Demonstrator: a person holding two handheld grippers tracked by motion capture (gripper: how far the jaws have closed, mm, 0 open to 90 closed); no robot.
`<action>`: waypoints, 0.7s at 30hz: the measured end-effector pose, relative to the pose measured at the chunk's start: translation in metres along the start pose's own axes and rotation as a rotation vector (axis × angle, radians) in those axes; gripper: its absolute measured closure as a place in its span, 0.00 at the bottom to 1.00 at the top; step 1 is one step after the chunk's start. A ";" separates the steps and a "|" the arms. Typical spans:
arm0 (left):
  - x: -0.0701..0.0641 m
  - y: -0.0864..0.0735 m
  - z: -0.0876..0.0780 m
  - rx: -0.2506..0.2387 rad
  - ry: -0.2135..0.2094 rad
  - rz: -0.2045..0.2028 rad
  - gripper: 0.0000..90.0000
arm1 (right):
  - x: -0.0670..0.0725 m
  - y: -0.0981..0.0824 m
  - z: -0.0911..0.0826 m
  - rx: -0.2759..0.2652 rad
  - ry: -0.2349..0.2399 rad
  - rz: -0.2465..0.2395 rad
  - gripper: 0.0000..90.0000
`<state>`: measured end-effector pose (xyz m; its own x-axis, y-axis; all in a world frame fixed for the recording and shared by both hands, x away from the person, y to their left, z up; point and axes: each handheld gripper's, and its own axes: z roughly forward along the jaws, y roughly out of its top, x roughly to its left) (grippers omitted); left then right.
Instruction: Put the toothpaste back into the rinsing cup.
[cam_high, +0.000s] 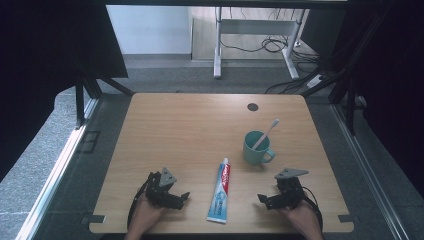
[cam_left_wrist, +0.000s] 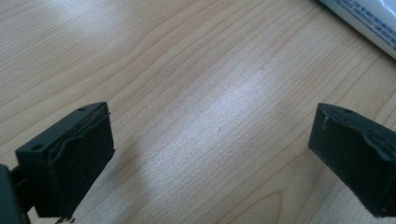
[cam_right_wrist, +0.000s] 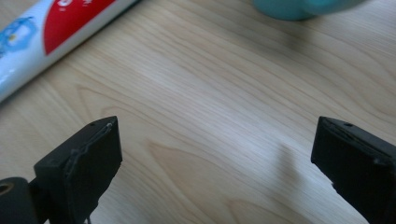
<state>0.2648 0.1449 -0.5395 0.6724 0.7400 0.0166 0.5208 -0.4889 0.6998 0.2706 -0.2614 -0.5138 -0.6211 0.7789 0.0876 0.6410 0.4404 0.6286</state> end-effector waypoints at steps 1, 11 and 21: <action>0.000 0.000 0.000 0.002 0.000 0.002 0.00 | 0.003 0.003 0.001 0.007 0.004 -0.007 0.02; 0.001 -0.001 -0.003 -0.011 0.001 0.007 0.00 | 0.028 0.031 0.018 0.093 0.066 -0.042 0.02; 0.002 -0.002 -0.004 -0.012 0.004 0.007 0.00 | 0.046 0.056 0.033 0.174 0.099 -0.083 0.04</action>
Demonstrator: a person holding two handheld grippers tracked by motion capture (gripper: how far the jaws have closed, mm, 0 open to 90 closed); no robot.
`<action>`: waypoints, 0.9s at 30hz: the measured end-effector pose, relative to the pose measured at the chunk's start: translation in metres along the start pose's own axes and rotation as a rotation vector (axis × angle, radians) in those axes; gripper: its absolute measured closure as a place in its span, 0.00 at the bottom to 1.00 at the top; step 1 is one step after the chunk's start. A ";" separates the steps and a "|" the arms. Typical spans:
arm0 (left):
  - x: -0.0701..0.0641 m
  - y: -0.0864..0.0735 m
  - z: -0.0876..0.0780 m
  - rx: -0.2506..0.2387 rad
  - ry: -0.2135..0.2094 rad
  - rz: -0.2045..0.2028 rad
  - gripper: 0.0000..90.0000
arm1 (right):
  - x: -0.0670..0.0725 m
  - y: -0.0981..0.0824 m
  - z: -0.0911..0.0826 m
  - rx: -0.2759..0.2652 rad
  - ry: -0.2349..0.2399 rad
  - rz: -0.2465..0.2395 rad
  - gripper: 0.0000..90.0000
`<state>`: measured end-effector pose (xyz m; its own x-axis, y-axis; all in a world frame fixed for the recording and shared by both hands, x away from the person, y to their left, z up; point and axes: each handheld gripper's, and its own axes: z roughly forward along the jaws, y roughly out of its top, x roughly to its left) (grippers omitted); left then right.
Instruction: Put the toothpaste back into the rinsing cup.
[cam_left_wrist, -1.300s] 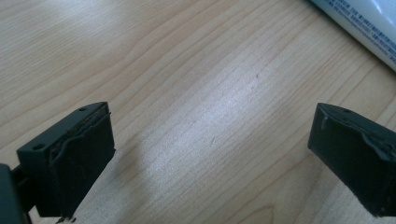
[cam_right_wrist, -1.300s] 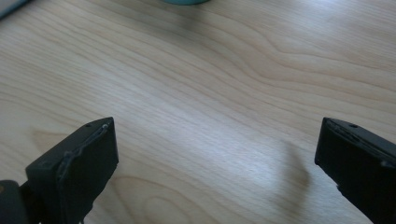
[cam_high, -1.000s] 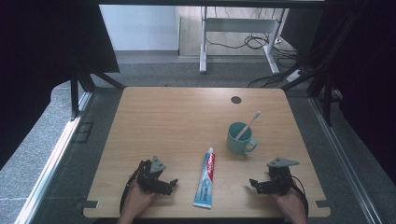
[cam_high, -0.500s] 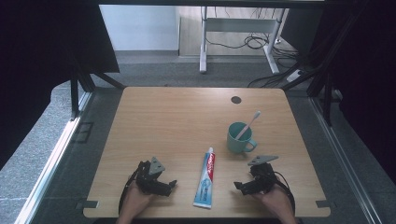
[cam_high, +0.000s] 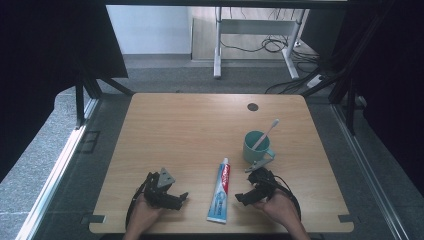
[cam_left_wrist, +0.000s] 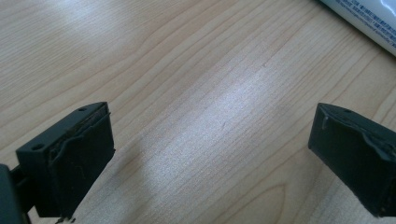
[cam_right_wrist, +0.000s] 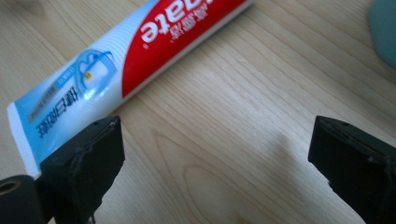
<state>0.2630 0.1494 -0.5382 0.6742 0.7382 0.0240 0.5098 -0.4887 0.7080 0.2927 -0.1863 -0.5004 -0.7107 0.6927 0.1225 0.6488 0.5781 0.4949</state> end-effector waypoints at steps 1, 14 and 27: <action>0.000 0.000 0.000 0.000 0.001 0.000 0.00 | 0.001 0.003 0.001 0.009 0.003 -0.003 0.05; -0.001 0.000 -0.001 0.008 0.003 0.007 0.01 | 0.021 0.038 0.017 0.206 0.001 -0.066 0.07; -0.001 0.001 -0.002 0.009 0.003 0.010 0.01 | 0.042 0.072 0.032 0.308 -0.021 -0.068 0.08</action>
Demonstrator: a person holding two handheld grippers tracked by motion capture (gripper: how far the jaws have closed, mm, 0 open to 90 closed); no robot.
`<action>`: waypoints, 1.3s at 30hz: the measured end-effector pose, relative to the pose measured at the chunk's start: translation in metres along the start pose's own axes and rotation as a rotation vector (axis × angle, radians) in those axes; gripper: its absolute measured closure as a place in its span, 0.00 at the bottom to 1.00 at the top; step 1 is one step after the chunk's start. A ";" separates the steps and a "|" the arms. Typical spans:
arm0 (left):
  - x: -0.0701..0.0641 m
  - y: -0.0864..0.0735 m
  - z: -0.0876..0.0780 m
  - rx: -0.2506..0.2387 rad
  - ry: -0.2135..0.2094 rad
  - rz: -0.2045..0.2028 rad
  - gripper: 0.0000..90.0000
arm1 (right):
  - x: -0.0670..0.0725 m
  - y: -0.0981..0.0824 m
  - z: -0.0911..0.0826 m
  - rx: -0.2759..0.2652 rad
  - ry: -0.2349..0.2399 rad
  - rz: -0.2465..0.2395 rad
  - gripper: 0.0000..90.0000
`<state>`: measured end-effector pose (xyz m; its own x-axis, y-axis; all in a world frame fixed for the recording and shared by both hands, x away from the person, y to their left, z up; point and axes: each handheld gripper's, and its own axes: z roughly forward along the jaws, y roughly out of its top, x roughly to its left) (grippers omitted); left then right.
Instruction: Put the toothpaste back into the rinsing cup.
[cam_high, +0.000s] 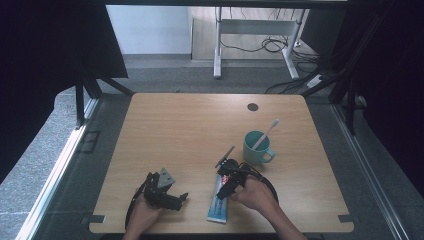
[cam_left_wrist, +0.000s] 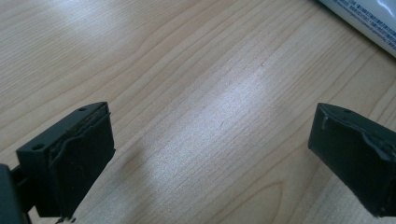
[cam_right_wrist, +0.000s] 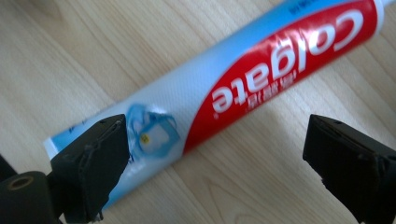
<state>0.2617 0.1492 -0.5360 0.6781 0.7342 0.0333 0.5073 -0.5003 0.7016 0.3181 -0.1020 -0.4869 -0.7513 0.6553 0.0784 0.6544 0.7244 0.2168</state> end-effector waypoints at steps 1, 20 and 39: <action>0.000 0.000 0.000 -0.001 0.000 0.000 0.01 | 0.001 0.003 0.001 0.009 -0.006 0.003 0.08; 0.001 -0.001 0.000 0.003 0.006 -0.005 0.01 | 0.014 0.027 0.022 0.108 -0.054 0.004 0.18; 0.001 -0.002 0.002 0.008 0.000 -0.009 0.01 | -0.004 0.009 0.009 0.105 -0.061 -0.131 0.51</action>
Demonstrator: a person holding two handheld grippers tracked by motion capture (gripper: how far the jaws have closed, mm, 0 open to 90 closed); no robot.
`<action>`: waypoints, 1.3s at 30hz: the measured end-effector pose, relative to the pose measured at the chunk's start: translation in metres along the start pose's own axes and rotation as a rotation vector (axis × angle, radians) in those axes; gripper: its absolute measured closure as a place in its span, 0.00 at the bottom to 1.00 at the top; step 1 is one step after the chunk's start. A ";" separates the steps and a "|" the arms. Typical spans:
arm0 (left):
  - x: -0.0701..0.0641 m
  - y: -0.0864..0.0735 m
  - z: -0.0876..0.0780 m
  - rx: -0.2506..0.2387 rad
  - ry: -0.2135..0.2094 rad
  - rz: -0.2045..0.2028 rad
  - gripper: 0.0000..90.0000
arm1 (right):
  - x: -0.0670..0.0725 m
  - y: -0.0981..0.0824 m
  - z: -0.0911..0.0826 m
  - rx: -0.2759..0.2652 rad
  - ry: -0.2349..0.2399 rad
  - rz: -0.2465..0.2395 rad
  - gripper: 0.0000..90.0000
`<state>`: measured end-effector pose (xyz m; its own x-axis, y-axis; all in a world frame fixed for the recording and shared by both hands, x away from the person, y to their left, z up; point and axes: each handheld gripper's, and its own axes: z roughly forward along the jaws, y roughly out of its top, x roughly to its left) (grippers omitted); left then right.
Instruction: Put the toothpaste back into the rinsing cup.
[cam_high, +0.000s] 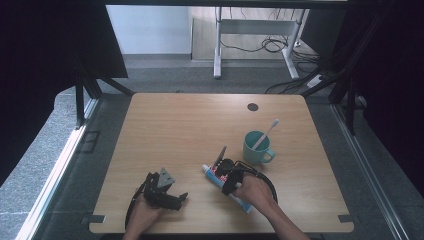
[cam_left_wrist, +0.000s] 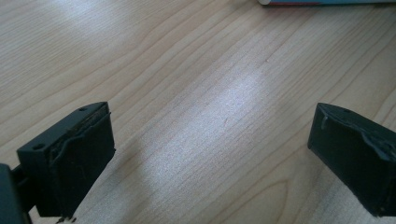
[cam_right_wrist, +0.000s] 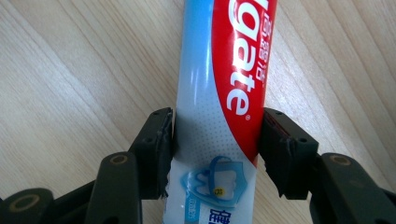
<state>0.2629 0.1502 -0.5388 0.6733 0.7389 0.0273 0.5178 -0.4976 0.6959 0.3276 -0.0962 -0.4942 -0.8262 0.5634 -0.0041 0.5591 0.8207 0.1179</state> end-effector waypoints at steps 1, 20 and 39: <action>0.000 0.000 0.000 0.000 0.000 0.000 0.01 | 0.000 -0.001 0.000 0.000 0.001 0.003 0.50; 0.000 0.000 0.000 -0.004 -0.004 -0.004 0.01 | -0.004 -0.008 -0.007 0.001 0.012 -0.013 0.40; 0.000 0.000 0.000 -0.002 -0.005 -0.002 0.01 | -0.028 -0.038 -0.012 0.025 -0.085 0.066 0.40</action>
<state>0.2631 0.1502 -0.5389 0.6750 0.7375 0.0219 0.5181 -0.4949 0.6976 0.3285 -0.1448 -0.4871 -0.7790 0.6217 -0.0814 0.6148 0.7829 0.0957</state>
